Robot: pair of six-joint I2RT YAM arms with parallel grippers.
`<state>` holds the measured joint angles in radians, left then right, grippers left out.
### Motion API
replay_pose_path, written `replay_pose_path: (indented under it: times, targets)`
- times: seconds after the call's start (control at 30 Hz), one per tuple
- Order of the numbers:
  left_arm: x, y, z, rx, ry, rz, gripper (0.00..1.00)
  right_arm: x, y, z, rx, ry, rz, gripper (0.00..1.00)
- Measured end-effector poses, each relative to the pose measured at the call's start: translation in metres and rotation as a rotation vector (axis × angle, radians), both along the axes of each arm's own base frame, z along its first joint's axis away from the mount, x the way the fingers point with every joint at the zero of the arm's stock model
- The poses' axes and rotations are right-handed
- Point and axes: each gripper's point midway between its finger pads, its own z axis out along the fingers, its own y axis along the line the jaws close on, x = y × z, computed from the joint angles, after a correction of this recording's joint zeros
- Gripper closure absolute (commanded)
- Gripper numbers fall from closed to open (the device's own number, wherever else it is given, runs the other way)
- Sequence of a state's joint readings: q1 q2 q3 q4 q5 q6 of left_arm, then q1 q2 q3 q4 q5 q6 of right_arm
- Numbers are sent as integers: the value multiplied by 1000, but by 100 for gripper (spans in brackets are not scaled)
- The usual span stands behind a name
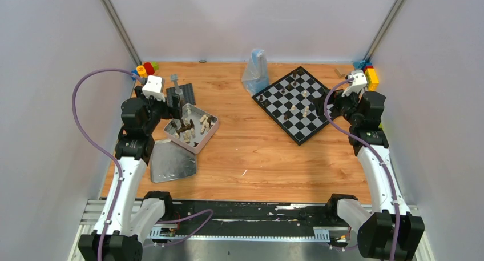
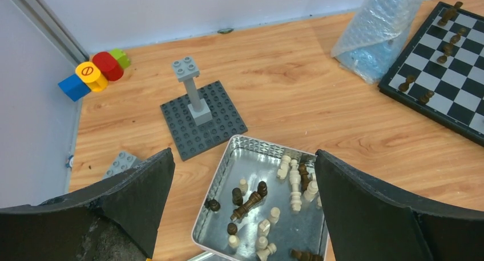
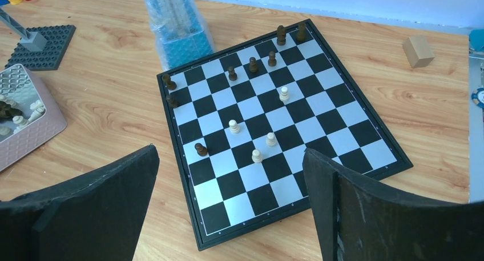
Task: Set up the chess pieces on the board
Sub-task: Move the chessboard to the center of the board.
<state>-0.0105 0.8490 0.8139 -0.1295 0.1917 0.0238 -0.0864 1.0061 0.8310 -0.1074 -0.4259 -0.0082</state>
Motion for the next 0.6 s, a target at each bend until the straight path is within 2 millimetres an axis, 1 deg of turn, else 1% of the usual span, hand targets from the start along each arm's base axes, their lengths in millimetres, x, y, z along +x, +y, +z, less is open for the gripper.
replay_pose_path:
  times: [0.3, 0.4, 0.5, 0.6]
  targets:
    - [0, -1, -1, -2, 2, -7, 0, -1, 3, 0, 4, 1, 19, 0]
    - [-1, -3, -1, -3, 5, -18, 0, -5, 10, -8, -25, 19, 81, 0]
    - [-2, -6, -3, -5, 13, -36, 0, -5, 27, -33, -79, 96, 159, 0]
    - [-2, -8, -5, -5, 20, -46, 0, -6, 59, -77, -198, 198, 255, 0]
